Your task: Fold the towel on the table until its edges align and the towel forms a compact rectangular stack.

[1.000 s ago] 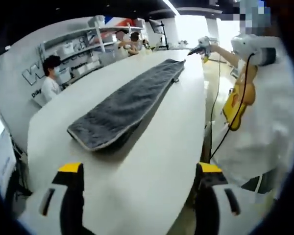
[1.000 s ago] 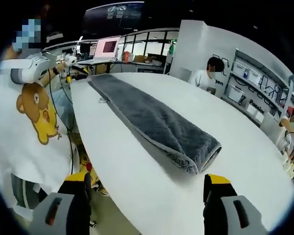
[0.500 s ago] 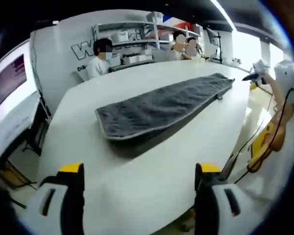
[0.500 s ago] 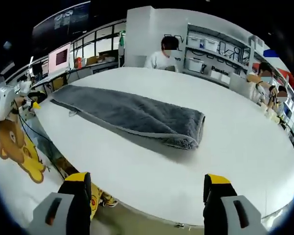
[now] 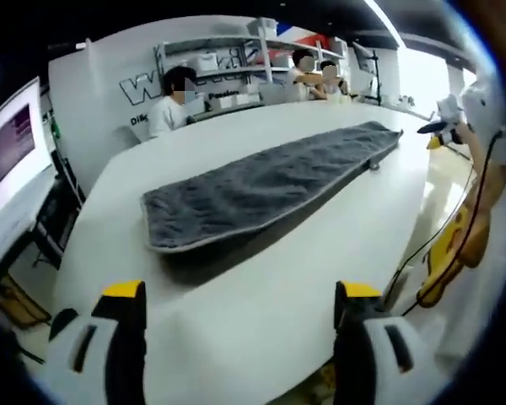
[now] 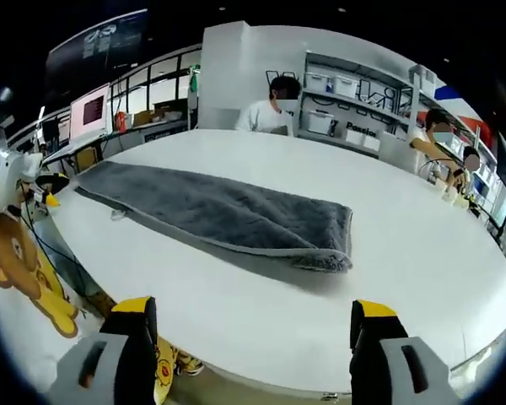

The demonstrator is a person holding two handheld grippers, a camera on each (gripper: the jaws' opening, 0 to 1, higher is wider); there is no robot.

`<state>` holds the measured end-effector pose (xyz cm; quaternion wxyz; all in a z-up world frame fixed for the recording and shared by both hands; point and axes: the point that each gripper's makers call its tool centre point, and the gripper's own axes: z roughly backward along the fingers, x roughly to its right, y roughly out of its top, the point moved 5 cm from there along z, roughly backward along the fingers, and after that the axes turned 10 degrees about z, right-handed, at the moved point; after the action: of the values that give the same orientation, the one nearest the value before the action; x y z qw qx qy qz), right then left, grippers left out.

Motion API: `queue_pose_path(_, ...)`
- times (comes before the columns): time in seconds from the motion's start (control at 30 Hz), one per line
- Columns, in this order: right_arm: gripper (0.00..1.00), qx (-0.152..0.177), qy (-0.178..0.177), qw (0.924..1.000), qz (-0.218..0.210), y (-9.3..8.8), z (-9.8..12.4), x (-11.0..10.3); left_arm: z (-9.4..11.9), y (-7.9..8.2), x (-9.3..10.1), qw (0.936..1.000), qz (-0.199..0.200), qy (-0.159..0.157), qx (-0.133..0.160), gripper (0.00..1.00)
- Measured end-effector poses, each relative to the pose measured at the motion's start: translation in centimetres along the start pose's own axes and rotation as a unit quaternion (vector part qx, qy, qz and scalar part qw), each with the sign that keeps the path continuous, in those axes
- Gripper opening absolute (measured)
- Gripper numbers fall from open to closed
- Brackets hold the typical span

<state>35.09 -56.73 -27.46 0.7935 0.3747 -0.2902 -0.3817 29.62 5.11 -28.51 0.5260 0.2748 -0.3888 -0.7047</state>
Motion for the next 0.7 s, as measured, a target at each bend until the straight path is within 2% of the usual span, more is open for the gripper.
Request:
queue_pose_path(0.03,0.97,0.009,0.001,0.9999,-0.007,0.1,0.0,0.1,0.0,0.1,0.1,0.9999,0.003,-0.01,0.005,0.96)
queue_pose_path(0.13,0.88,0.029,-0.017,0.9985,-0.043,0.1,-0.2,1.3,0.2,0.3,0.0,0.9999,0.003,-0.014,0.009,0.96)
queue_pose_path(0.27,0.82,0.064,-0.048,0.9918,-0.1,0.4,-0.6,3.4,0.2,0.4,-0.1,0.9999,-0.005,-0.012,0.006,0.96)
queue_pose_path(0.37,0.75,0.076,-0.063,0.9894,-0.107,0.9,-1.1,4.9,0.2,0.4,-0.1,0.9998,-0.012,-0.016,0.002,0.96)
queue_pose_path(0.47,0.63,0.081,-0.079,0.9873,-0.112,1.4,-1.6,6.0,0.1,0.5,-0.1,0.9997,-0.018,-0.018,-0.001,0.96)
queue_pose_path(0.57,0.55,0.106,-0.099,0.9796,-0.139,2.2,-2.5,8.0,-0.1,0.7,-0.1,0.9995,-0.024,-0.023,-0.002,0.95)
queue_pose_path(0.63,0.5,0.101,-0.102,0.9798,-0.139,2.4,-3.4,8.7,-0.3,0.8,0.0,0.9992,-0.029,-0.027,-0.003,0.95)
queue_pose_path(0.7,0.44,0.064,-0.111,0.9824,-0.135,1.6,-4.6,9.8,-0.5,0.9,0.1,0.9989,-0.035,-0.031,-0.005,0.95)
